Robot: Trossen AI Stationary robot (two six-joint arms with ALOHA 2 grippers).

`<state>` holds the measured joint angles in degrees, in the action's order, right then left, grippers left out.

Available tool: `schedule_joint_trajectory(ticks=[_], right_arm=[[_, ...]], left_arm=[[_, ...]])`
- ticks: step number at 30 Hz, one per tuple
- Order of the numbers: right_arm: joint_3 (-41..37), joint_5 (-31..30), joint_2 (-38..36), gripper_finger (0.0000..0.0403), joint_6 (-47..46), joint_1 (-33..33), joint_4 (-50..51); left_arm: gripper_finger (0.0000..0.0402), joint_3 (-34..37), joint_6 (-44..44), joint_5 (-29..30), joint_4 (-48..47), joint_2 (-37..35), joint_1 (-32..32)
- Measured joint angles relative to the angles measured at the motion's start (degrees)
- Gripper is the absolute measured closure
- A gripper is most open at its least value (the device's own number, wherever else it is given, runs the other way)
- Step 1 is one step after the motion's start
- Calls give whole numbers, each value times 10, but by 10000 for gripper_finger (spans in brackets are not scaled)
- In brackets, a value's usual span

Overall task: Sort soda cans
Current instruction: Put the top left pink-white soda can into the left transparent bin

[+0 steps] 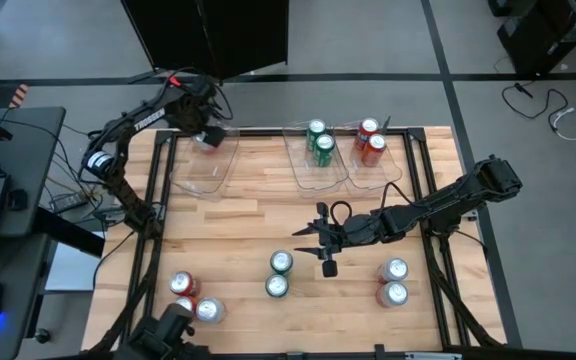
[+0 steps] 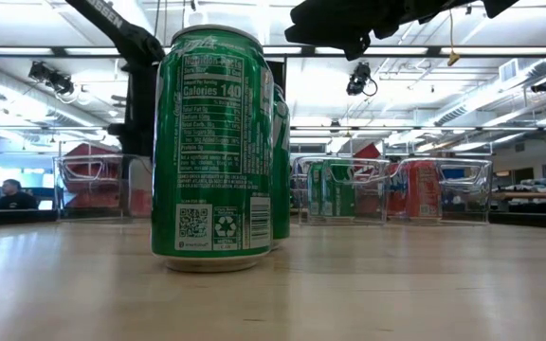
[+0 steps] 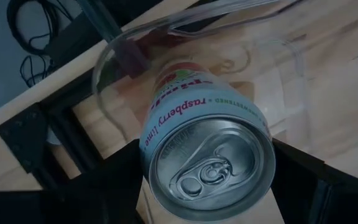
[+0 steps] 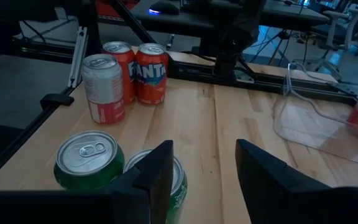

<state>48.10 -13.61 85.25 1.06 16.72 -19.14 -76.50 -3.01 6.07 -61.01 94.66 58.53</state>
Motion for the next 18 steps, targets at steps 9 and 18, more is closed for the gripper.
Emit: schedule_joint_trajectory(ticks=[9, 18], right_arm=[[0, 0, 0, 243, 0, 0, 2], [0, 0, 0, 243, -9, 0, 13]], left_arm=[[113, -4, 0, 14, 20, 19, -1], [27, -20, 15, 96, 9, 23, -4]])
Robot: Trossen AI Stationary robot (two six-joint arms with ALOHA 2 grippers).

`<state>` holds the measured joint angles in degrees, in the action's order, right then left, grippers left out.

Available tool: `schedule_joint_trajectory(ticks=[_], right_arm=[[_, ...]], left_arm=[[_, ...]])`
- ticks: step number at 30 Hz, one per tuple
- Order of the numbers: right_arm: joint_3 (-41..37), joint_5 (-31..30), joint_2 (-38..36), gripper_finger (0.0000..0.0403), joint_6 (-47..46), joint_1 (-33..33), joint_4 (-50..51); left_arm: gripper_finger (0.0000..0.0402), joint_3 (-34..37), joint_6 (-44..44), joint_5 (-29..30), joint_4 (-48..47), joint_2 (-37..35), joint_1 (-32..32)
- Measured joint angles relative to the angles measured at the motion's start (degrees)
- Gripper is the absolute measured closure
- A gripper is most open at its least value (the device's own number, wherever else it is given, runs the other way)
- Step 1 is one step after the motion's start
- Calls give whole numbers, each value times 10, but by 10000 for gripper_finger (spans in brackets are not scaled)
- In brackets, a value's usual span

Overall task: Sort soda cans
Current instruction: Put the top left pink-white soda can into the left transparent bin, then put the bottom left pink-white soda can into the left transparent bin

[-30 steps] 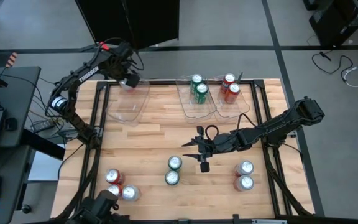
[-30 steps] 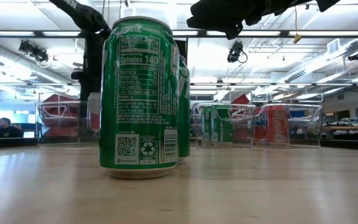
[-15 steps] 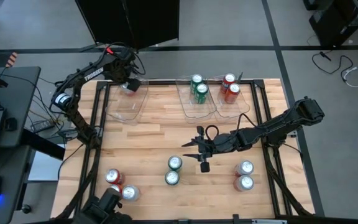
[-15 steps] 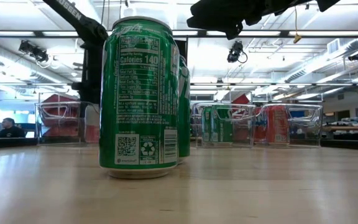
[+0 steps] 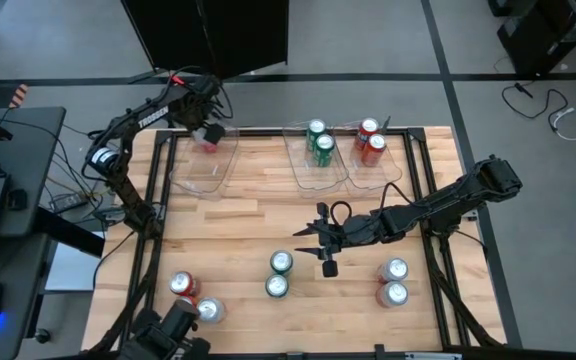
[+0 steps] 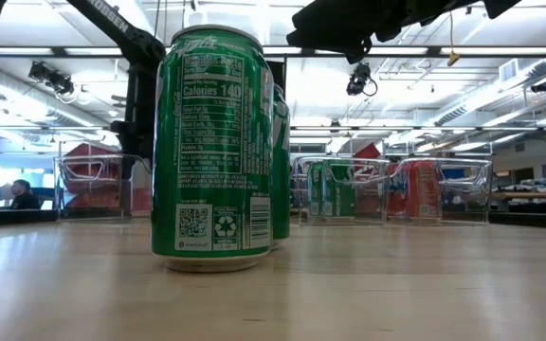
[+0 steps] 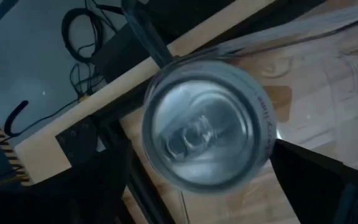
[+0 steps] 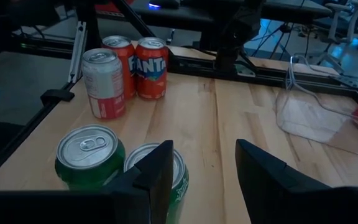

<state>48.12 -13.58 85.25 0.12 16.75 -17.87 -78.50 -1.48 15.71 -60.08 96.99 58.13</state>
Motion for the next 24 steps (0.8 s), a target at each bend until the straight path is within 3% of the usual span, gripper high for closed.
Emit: schedule_joint_trajectory(ticks=[5, 24], right_arm=[[0, 2, 0, 244, 0, 0, 0], [0, 1, 0, 241, 0, 0, 0]], left_arm=[[44, 0, 11, 3, -1, 0, 0], [41, 0, 41, 25, -62, -19, -18]])
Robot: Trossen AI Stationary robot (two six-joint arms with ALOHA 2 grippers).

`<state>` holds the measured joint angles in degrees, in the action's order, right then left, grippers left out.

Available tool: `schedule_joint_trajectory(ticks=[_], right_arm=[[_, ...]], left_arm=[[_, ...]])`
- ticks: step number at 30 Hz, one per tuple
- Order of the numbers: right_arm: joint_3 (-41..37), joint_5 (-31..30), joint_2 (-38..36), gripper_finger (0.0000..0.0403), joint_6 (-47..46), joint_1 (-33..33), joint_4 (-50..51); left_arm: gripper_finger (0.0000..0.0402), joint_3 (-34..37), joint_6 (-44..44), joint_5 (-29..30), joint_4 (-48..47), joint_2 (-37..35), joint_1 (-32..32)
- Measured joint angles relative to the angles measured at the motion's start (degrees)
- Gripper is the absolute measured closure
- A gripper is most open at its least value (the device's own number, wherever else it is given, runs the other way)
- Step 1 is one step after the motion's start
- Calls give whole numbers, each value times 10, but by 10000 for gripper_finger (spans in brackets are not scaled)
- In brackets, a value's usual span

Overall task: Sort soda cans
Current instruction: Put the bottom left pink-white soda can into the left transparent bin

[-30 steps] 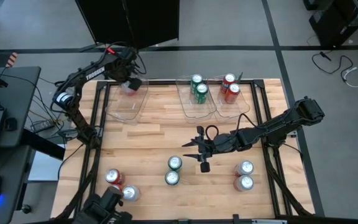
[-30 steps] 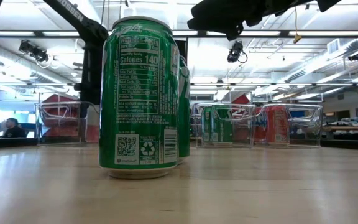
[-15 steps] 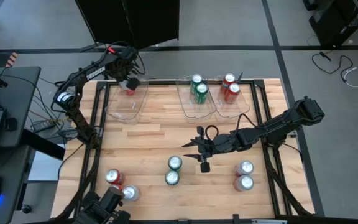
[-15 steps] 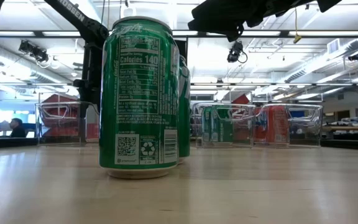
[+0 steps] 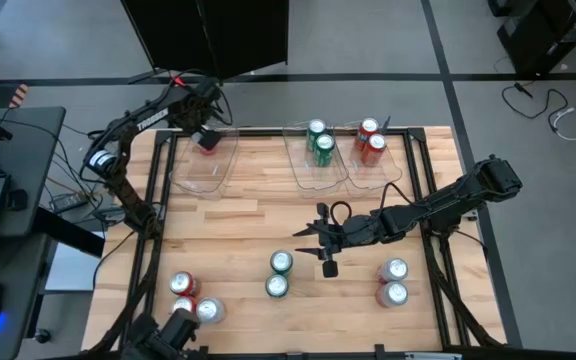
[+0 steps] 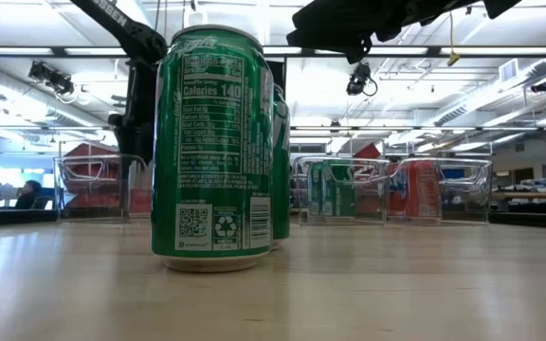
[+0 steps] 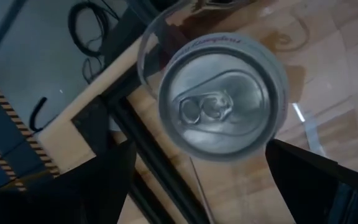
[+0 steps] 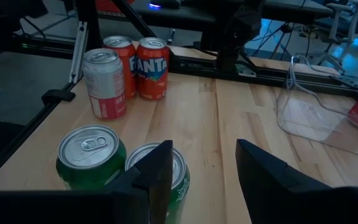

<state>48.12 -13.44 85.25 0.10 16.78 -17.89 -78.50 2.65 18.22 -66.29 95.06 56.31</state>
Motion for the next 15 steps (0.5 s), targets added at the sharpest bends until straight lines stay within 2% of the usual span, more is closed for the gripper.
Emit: schedule_joint_trajectory(ticks=[9, 15], right_arm=[[0, 0, 0, 239, 0, 0, 0], [0, -1, 0, 241, 10, 0, -2]], left_arm=[[41, -1, -2, 7, -29, -73, -23], [43, -1, -16, -84, -61, -148, -72]])
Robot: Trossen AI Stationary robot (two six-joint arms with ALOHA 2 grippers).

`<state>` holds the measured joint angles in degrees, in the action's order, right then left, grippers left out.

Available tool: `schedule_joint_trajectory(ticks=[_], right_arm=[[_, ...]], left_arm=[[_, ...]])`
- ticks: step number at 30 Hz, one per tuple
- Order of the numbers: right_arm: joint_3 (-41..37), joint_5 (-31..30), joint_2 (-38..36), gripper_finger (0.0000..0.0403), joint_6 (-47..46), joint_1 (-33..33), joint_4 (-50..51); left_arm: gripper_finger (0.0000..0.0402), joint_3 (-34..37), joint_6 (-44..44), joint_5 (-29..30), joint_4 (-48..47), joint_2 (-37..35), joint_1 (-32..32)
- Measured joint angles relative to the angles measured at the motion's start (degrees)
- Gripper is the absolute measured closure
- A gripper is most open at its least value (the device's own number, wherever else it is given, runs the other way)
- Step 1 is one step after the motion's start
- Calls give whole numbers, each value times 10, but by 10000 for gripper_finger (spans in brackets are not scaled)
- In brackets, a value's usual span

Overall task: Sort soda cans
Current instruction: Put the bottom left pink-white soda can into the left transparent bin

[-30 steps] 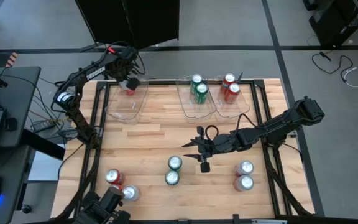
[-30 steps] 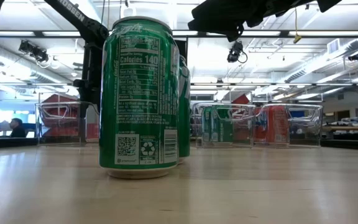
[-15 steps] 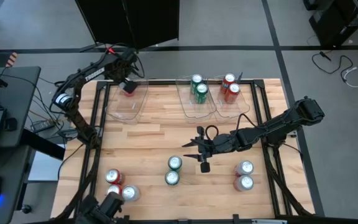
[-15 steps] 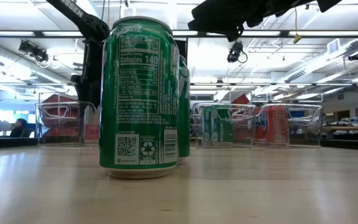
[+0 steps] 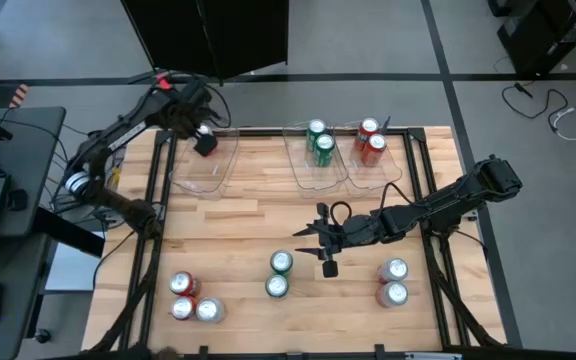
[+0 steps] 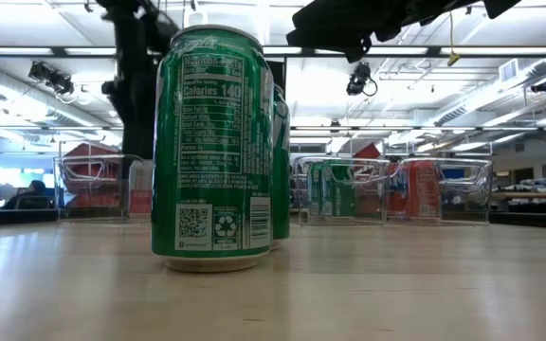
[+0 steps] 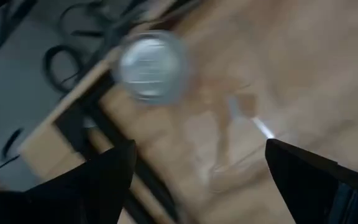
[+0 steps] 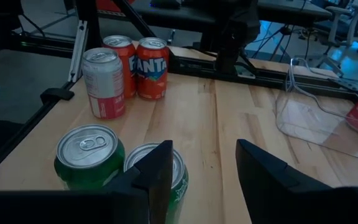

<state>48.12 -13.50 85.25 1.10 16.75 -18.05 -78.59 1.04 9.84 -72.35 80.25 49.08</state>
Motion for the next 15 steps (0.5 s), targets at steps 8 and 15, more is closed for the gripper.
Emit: schedule_joint_trajectory(ticks=[8, 15], right_arm=[[0, 20, 0, 245, 0, 0, -3], [0, 26, 0, 245, -20, 0, -13]], left_arm=[[92, 0, -28, -48, -32, -97, -154], [179, 20, -72, -39, 25, -165, -325]])
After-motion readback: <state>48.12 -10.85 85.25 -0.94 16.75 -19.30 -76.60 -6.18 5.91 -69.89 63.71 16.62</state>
